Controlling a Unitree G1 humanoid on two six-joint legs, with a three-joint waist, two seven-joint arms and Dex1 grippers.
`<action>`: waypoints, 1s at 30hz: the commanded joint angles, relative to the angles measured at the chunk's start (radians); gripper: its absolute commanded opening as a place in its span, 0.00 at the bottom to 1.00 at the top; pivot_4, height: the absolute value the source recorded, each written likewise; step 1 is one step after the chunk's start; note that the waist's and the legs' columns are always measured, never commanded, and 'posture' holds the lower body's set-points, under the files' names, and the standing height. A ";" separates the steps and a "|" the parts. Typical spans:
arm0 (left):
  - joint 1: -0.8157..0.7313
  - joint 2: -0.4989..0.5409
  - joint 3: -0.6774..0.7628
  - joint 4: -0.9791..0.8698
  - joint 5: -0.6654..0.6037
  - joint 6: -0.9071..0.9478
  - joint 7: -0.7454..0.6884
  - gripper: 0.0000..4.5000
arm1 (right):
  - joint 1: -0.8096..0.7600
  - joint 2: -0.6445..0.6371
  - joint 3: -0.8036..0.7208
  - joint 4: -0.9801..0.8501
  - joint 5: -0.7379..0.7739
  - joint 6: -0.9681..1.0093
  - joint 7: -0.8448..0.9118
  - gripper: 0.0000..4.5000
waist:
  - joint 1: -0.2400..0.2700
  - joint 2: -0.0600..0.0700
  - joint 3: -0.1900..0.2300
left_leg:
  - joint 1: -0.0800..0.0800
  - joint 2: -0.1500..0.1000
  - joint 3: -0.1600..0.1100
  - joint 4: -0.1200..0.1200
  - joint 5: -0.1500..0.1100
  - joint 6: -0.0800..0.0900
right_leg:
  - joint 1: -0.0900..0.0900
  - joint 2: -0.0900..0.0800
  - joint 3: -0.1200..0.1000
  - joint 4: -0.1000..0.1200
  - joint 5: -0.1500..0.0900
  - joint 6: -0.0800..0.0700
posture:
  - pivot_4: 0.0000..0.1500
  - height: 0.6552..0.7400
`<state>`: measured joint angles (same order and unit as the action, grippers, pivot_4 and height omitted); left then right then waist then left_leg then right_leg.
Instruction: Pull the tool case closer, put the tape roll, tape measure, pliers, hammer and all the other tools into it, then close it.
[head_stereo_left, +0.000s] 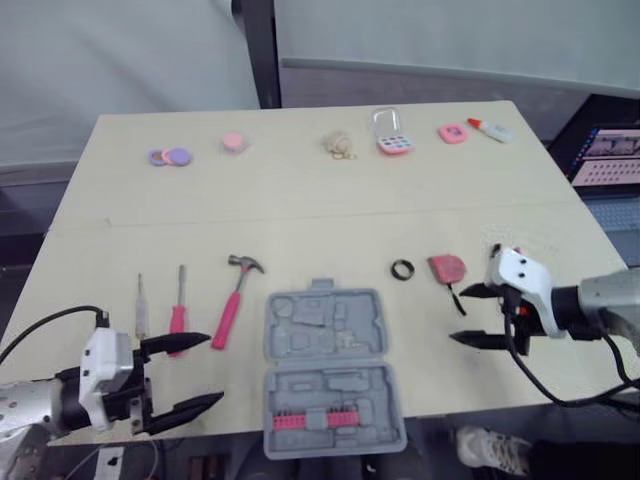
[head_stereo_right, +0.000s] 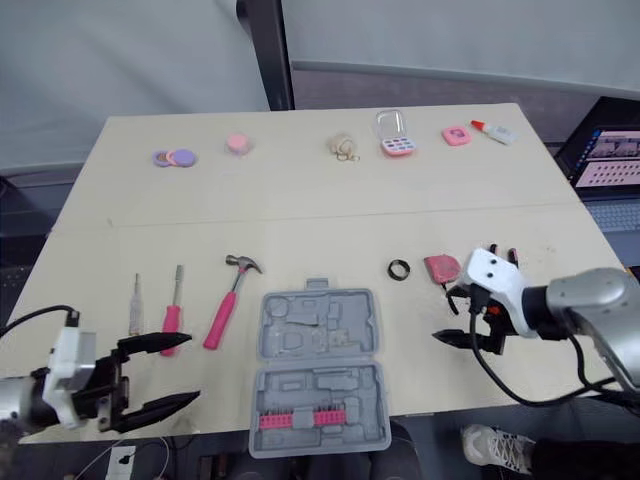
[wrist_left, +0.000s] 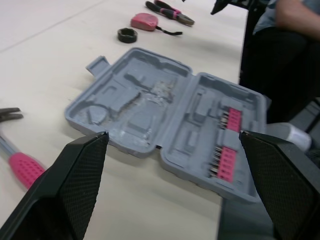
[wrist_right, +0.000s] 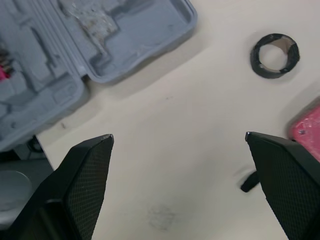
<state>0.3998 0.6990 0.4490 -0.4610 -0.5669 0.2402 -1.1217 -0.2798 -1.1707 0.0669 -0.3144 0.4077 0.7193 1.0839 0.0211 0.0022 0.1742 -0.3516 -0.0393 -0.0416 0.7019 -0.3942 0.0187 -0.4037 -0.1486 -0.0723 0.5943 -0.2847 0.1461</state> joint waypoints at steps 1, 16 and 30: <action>0.022 -0.029 -0.011 -0.043 0.017 0.007 0.080 1.00 | -0.090 0.015 0.104 0.052 -0.097 -0.007 0.019 0.99 | -0.002 0.000 0.000 | 0.000 0.000 0.000 0.000 0.000 0.000 | -0.001 0.000 0.000 0.000 0.000 0.000 | 1.00 1.00; 0.080 -0.049 -0.081 -0.079 0.071 -0.003 0.165 1.00 | -0.517 0.328 0.426 0.529 -0.454 -0.293 0.108 0.99 | -0.023 0.000 0.000 | -0.002 0.001 0.001 -0.001 -0.001 -0.001 | -0.004 0.000 -0.003 0.001 0.000 0.000 | 1.00 1.00; 0.090 -0.058 -0.102 -0.111 0.096 0.000 0.218 1.00 | -0.635 0.520 0.451 0.824 -0.582 -0.435 0.171 0.99 | -0.039 0.001 0.000 | -0.002 0.001 0.000 -0.001 -0.001 -0.002 | -0.005 0.000 -0.005 0.003 0.000 0.000 | 1.00 1.00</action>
<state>0.4781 0.6464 0.3466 -0.5378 -0.4679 0.2462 -0.9141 -0.8949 -0.6482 0.5186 0.5012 -0.1618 0.3026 1.2374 -0.0178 0.0029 0.1743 -0.3532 -0.0388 -0.0418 0.7008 -0.3950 0.0167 -0.4085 -0.1490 -0.0774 0.5974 -0.2846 0.1464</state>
